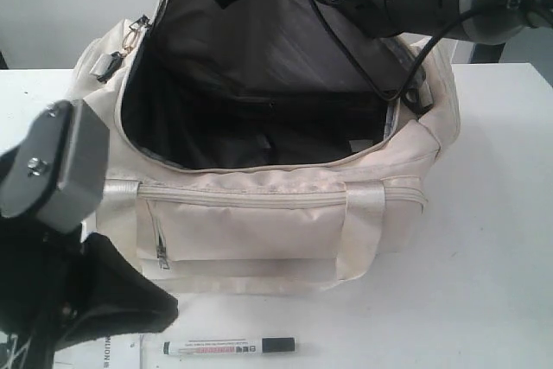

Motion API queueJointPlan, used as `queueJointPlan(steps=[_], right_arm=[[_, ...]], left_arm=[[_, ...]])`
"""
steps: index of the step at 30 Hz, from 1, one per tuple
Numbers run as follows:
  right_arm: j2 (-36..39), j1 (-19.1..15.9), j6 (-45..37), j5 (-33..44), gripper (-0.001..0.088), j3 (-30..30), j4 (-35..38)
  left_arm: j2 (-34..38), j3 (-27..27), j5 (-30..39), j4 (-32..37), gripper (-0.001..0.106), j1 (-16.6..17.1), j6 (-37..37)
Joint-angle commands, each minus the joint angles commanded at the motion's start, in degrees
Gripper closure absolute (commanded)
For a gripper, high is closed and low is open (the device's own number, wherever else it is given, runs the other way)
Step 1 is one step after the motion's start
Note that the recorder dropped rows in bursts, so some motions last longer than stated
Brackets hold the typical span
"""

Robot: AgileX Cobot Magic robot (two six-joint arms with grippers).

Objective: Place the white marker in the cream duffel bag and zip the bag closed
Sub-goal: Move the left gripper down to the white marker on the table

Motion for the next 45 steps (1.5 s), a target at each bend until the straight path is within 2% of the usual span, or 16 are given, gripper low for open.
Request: queueJointPlan(steps=[7, 15, 17, 22, 28, 32, 34, 38, 42, 45], right_arm=[[0.0, 0.0, 0.0, 0.0, 0.0868, 0.0, 0.0], [0.0, 0.0, 0.0, 0.0, 0.0868, 0.0, 0.0], [0.0, 0.0, 0.0, 0.0, 0.0868, 0.0, 0.0], [0.0, 0.0, 0.0, 0.0, 0.0868, 0.0, 0.0], [0.0, 0.0, 0.0, 0.0, 0.0868, 0.0, 0.0], [0.0, 0.0, 0.0, 0.0, 0.0868, 0.0, 0.0], [0.0, 0.0, 0.0, 0.0, 0.0868, 0.0, 0.0], [0.0, 0.0, 0.0, 0.0, 0.0868, 0.0, 0.0], [0.0, 0.0, 0.0, 0.0, 0.0868, 0.0, 0.0], [0.0, 0.0, 0.0, 0.0, 0.0868, 0.0, 0.0]], left_arm=[[7.8, -2.3, 0.0, 3.2, 0.105, -3.1, -4.4], [16.3, -8.7, 2.5, 18.2, 0.105, -7.4, -15.0], [18.4, -9.3, 2.1, 20.6, 0.101, -8.8, -16.2], [22.9, -10.6, 0.7, 21.3, 0.083, -11.3, -19.1], [28.1, -14.0, 0.8, 28.3, 0.067, -12.0, -25.9], [30.5, -16.1, 0.8, 28.6, 0.064, -12.0, -26.1], [31.6, -16.5, 0.7, 30.9, 0.064, -12.0, -26.1], [34.9, -16.8, 0.8, 32.1, 0.064, -13.1, -20.1], [35.2, -16.8, -3.7, 33.2, 0.064, -15.1, -20.2], [35.3, -16.8, -5.5, 34.0, 0.064, -15.3, -20.3]])
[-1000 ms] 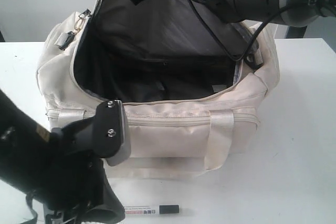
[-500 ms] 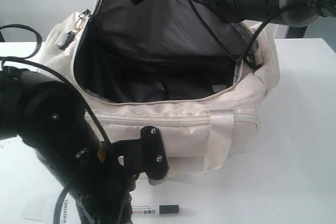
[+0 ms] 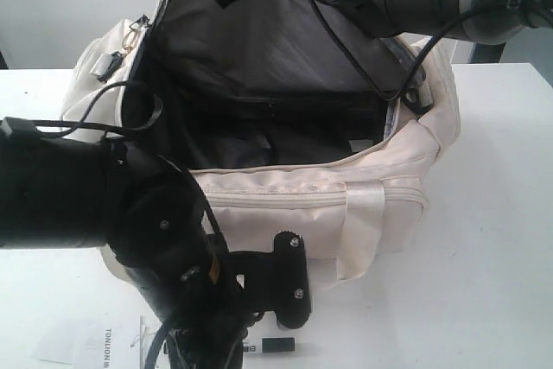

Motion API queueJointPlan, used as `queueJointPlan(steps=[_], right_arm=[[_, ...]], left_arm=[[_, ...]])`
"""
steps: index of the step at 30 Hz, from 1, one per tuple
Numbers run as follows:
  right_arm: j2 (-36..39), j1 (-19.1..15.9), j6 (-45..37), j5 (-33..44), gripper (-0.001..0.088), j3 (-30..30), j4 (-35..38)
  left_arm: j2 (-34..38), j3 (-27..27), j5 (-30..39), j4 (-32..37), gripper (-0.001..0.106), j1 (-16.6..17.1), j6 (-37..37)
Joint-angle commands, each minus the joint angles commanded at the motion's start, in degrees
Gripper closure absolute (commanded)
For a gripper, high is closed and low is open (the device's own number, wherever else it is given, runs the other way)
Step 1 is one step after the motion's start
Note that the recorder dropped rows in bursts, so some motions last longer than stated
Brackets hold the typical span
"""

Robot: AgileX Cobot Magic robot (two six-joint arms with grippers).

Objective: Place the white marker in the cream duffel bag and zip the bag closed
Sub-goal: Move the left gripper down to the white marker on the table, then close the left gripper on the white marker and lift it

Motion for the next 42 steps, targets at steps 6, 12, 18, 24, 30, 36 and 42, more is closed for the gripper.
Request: queueJointPlan(steps=[6, 12, 18, 24, 30, 36, 42], right_arm=[[0.0, 0.0, -0.6, 0.0, 0.0868, 0.0, 0.0], [0.0, 0.0, -0.7, 0.0, 0.0868, 0.0, 0.0], [0.0, 0.0, -0.7, 0.0, 0.0868, 0.0, 0.0], [0.0, 0.0, -0.7, 0.0, 0.0868, 0.0, 0.0], [0.0, 0.0, -0.7, 0.0, 0.0868, 0.0, 0.0], [0.0, 0.0, -0.7, 0.0, 0.0868, 0.0, 0.0], [0.0, 0.0, -0.7, 0.0, 0.0868, 0.0, 0.0]], left_arm=[[3.9, 0.0, -1.4, 4.9, 0.064, 0.0, -5.7], [4.5, 0.0, -2.8, 6.1, 0.064, 0.0, -7.2], [5.9, -0.1, -4.1, 6.2, 0.064, 0.0, -7.8], [7.5, -0.1, -4.8, 6.3, 0.064, 0.2, -7.8], [8.9, -0.1, -5.5, 6.3, 0.064, 1.7, -8.1], [8.9, -0.1, -5.7, 6.6, 0.100, 2.2, -7.8], [7.8, -0.1, -5.7, 6.7, 0.105, 2.2, -9.2]])
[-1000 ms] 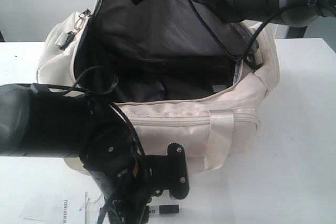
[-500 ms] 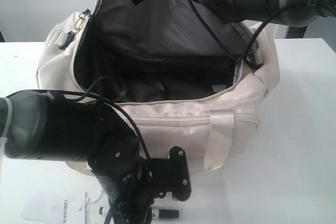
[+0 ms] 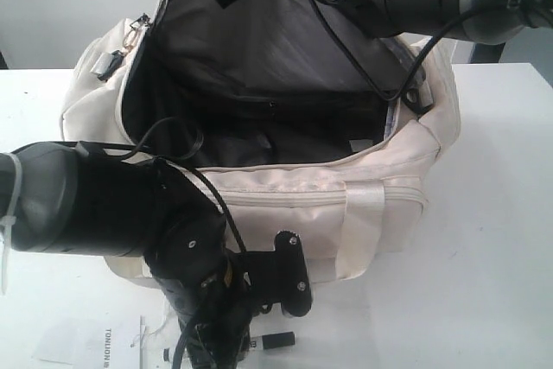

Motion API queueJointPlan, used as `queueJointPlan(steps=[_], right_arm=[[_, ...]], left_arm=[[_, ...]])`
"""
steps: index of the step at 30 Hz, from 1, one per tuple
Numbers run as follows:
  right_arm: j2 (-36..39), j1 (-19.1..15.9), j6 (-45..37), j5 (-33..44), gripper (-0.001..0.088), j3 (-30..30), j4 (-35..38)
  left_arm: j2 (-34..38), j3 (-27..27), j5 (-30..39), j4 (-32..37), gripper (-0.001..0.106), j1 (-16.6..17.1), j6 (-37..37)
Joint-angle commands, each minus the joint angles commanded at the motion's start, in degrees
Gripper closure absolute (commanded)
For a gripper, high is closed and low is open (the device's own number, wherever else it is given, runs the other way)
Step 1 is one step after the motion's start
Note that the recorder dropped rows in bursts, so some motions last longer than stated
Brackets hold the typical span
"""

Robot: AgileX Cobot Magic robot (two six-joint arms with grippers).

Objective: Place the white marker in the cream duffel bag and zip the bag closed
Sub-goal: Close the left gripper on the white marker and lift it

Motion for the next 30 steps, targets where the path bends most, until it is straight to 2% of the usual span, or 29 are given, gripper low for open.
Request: queueJointPlan(steps=[12, 16, 21, 26, 28, 30], right_arm=[[0.0, 0.0, 0.0, 0.0, 0.0868, 0.0, 0.0], [0.0, 0.0, 0.0, 0.0, 0.0868, 0.0, 0.0], [0.0, 0.0, 0.0, 0.0, 0.0868, 0.0, 0.0], [0.0, 0.0, 0.0, 0.0, 0.0868, 0.0, 0.0], [0.0, 0.0, 0.0, 0.0, 0.0868, 0.0, 0.0], [0.0, 0.0, 0.0, 0.0, 0.0868, 0.0, 0.0]], left_arm=[[-12.0, 0.0, 4.2, 0.0, 0.105, 0.0, -3.6], [-16.6, 2.9, 2.8, 0.0, 0.105, 0.0, -5.8], [-22.9, 9.6, -4.9, -0.4, 0.105, 0.0, -9.7], [-32.3, 16.8, -16.2, -0.4, 0.105, 0.0, -15.4], [-35.7, 19.0, -21.8, -0.4, 0.105, 0.0, -16.8], [-38.8, 22.2, -31.1, -0.4, 0.105, 0.0, -18.8]])
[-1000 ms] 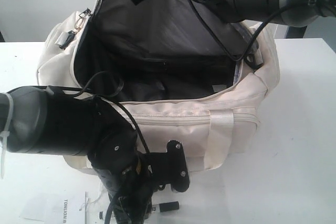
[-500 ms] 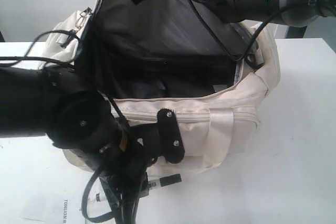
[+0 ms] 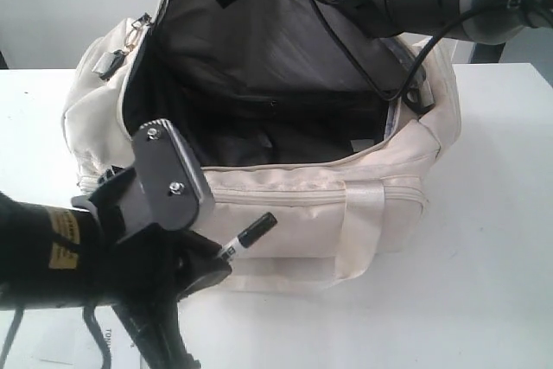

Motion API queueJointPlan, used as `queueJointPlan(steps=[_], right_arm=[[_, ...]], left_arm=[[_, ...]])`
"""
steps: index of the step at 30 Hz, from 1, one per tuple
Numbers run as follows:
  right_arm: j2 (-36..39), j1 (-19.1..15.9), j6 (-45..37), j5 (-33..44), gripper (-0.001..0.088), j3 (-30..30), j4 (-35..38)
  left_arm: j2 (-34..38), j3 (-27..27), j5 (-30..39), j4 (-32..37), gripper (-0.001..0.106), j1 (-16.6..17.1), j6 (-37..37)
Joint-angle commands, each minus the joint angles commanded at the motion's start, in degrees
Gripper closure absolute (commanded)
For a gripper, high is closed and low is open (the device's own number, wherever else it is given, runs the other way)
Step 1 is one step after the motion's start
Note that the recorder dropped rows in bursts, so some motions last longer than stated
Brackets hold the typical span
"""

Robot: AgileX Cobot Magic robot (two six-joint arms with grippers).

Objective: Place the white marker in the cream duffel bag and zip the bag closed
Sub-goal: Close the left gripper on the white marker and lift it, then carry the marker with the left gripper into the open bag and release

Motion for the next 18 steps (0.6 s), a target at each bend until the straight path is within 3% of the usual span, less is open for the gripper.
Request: queueJointPlan(steps=[6, 10, 18], right_arm=[[0.0, 0.0, 0.0, 0.0, 0.0868, 0.0, 0.0], [0.0, 0.0, 0.0, 0.0, 0.0868, 0.0, 0.0], [0.0, 0.0, 0.0, 0.0, 0.0868, 0.0, 0.0]], left_arm=[[-1.2, 4.5, -23.0, -6.6, 0.105, 0.0, -0.4], [-1.2, 4.5, -30.6, -9.8, 0.105, 0.0, 2.4], [-1.1, 4.5, -43.7, -27.3, 0.105, 0.0, 11.9]])
